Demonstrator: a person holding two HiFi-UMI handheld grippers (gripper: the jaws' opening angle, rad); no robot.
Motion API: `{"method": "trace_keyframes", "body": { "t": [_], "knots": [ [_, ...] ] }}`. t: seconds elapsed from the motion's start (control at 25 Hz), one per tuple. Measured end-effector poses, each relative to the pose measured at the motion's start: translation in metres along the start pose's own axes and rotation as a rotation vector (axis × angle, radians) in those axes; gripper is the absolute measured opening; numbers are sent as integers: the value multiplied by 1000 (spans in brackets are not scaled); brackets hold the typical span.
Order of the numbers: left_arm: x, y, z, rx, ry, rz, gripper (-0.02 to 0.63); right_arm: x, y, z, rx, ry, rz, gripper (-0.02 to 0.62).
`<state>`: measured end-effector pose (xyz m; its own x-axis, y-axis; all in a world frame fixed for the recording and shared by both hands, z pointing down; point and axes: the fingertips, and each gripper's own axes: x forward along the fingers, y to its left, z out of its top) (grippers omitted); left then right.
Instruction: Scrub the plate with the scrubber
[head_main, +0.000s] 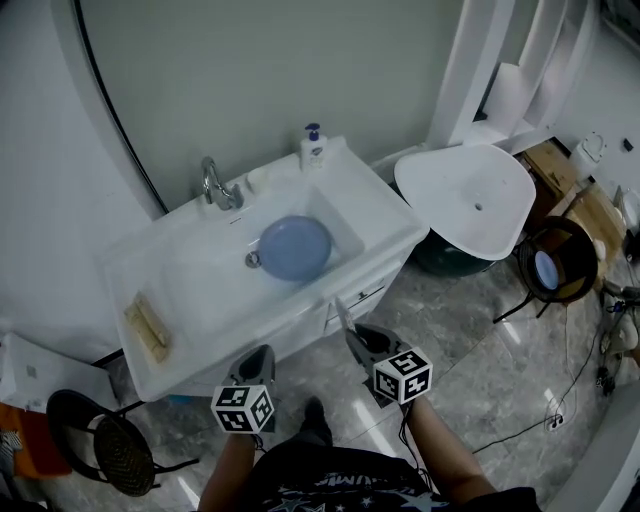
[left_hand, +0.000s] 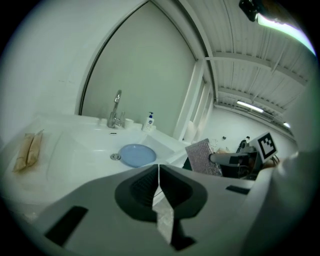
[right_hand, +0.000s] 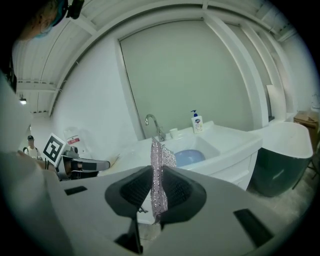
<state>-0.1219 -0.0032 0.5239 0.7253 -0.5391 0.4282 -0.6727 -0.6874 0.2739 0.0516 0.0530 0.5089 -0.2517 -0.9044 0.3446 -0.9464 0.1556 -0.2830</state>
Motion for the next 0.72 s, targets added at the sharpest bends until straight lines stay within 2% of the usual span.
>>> {"method": "trace_keyframes", "body": {
  "t": [0.36,0.72],
  "knots": [
    [55,54,40,-58,-6,-2,20,64,-27,45,9,-3,-22,71],
    [83,72,43,-96,25,-2,20,92,-44,56,-1,28,-17,71]
  ]
}}
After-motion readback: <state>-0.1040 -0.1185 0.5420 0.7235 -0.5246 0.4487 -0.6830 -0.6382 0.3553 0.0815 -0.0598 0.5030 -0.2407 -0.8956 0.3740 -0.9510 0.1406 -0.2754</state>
